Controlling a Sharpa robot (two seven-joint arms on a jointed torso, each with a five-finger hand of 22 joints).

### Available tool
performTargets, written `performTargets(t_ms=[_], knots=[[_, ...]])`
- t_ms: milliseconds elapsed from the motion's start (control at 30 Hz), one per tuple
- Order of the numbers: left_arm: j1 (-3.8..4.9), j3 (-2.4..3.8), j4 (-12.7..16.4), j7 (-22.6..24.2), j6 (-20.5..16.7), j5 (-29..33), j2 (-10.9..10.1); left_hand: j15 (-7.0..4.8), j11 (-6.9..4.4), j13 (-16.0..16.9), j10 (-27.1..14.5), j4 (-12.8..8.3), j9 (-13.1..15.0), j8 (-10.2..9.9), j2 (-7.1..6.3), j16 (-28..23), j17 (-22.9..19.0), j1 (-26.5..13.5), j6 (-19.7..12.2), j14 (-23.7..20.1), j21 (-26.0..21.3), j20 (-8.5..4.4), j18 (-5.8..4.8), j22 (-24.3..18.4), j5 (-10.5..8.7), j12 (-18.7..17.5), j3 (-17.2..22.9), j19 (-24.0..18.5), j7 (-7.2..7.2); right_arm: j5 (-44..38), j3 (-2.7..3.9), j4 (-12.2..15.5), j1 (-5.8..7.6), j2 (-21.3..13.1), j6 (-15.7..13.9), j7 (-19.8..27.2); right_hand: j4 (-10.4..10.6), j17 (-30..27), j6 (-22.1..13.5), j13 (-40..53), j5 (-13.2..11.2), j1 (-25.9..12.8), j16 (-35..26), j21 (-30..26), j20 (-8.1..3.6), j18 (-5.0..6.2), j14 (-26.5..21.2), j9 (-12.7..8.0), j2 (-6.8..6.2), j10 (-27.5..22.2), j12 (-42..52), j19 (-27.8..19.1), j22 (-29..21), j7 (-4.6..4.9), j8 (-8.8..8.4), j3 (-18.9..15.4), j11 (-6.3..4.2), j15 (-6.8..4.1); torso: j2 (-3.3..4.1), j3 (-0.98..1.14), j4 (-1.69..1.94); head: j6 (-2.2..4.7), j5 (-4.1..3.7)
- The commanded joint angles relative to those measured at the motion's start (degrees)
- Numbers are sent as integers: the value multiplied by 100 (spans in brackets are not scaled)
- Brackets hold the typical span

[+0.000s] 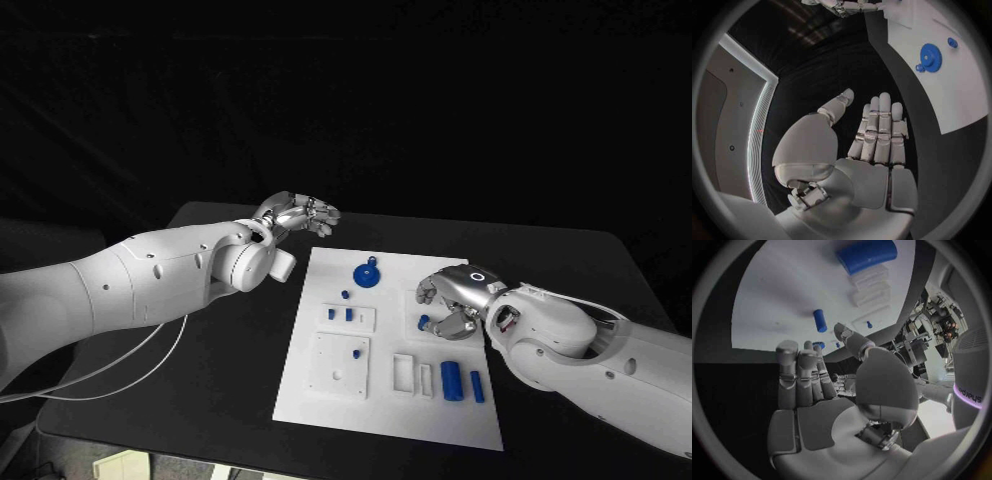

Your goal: Assemble the parts on the task board

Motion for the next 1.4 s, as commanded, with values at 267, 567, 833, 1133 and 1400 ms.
performTargets(t_ms=[267, 567, 833, 1133, 1400], knots=[[12, 4, 8, 41, 75, 28, 0, -8, -3, -7, 15, -1, -10, 33, 18, -30, 11, -29, -50, 49, -37, 6, 42, 10, -11, -1, -24, 48, -4, -73, -43, -156, -4, 82, 284, 43, 147, -39, 61, -46, -200, 167, 32, -24, 36, 645, -6, -5, 45, 109, 71, 14, 53, -32, 36, 201, -29, -22, 1, -16, 8, -8, -21], [12, 4, 5, 40, 80, 28, -1, -8, -3, -8, 16, 2, -11, 33, 21, -35, 17, -32, -51, 51, -39, 6, 41, 12, -11, -1, -25, 50, -3, -89, -109, -255, -83, 204, 284, 126, 325, -59, 351, -31, -252, 309, 72, 0, 44, 645, 8, 47, 142, 486, 275, 49, 79, -48, 201, 526, -119, -110, 2, -13, 16, -36, -12], [12, 4, 4, 38, 82, 28, 0, -8, -2, -10, 16, 6, -12, 34, 23, -40, 22, -35, -51, 52, -41, 7, 41, 14, -11, -1, -26, 51, -3, -130, -110, -293, -102, 241, 281, 107, 380, -64, 423, -20, -253, 337, 84, 13, 36, 645, 5, 67, 220, 584, 322, 51, 90, -84, 246, 664, -159, -150, 2, -12, 11, -48, -4], [12, 4, 5, 35, 86, 28, -1, -8, -2, -12, 16, 9, -12, 35, 25, -44, 27, -37, -52, 53, -43, 6, 41, 15, -11, -1, -26, 52, -3, -247, -124, -320, -116, 256, 236, 71, 382, -73, 508, -4, -253, 405, 91, 26, 28, 645, -2, 90, 320, 693, 375, 35, 101, -123, 296, 869, -198, -188, 0, -7, 9, -68, -5], [12, 4, 8, 33, 86, 28, -5, -8, -2, -13, 16, 10, -13, 35, 26, -48, 31, -38, -54, 54, -45, 6, 41, 16, -10, -1, -26, 52, -3, -381, -126, -332, -126, 262, 106, 37, 267, -70, 607, 17, -253, 561, 112, 61, 10, 645, 2, 116, 501, 796, 426, 30, 115, -167, 349, 1116, -237, -226, 2, -10, 9, -83, -8]])
